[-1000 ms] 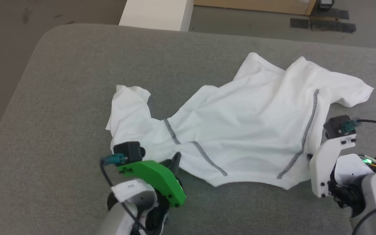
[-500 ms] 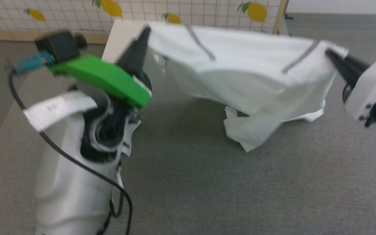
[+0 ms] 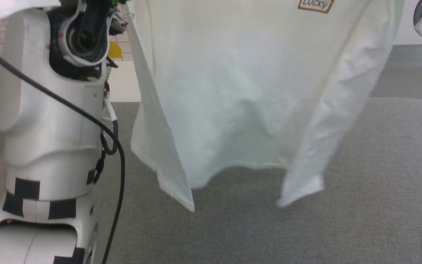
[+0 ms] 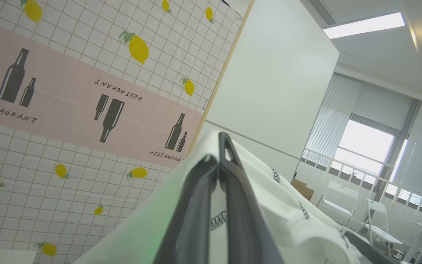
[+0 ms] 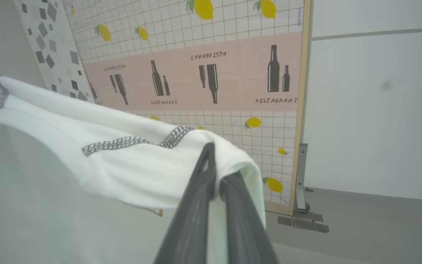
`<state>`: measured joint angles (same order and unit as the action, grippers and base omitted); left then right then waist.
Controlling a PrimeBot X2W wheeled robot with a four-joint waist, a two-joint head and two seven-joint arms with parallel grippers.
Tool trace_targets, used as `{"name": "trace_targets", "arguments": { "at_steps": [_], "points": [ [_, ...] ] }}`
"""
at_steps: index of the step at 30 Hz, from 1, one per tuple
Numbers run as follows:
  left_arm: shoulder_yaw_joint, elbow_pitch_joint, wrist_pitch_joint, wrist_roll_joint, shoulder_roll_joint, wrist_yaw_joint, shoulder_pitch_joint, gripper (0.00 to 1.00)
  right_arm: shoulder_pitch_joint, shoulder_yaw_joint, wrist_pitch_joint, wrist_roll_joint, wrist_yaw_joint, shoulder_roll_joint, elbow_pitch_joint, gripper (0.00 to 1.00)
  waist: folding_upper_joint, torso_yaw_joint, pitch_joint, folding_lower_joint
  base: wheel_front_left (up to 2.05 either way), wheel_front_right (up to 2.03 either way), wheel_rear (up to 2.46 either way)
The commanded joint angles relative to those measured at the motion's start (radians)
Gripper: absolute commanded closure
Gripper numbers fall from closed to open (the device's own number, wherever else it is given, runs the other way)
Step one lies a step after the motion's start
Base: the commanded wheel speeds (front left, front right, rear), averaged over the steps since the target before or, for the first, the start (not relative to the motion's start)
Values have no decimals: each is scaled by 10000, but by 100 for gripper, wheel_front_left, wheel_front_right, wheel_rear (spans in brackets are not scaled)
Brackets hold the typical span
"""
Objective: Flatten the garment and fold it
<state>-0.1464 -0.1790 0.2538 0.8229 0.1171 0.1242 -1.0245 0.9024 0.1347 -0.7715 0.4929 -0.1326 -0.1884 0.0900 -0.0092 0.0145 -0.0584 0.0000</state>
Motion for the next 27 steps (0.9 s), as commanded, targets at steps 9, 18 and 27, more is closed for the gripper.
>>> {"name": "trace_targets", "arguments": {
  "at_steps": [9, 18, 27],
  "points": [
    [-365, -1839, -254, -1232, 706, 139, -1972, 100, 2134, -274, -153, -806, 19, -1, 1176, 100, 90, -163, 2238, 0, 0, 0, 0],
    [-723, -2905, -737, -2428, 1073, 608, -4653, 100, 5404, -215, 1320, -2030, 19, 182, 2577, 100, 90, -238, 5053, 0, 0, 0, 0],
    [-870, -3107, -1910, -2841, 1038, 490, -5705, 100, 7501, -433, 3665, -2259, 19, 280, 4280, 100, 90, -31, 6348, 0, 0, 0, 0]
  ]
}}
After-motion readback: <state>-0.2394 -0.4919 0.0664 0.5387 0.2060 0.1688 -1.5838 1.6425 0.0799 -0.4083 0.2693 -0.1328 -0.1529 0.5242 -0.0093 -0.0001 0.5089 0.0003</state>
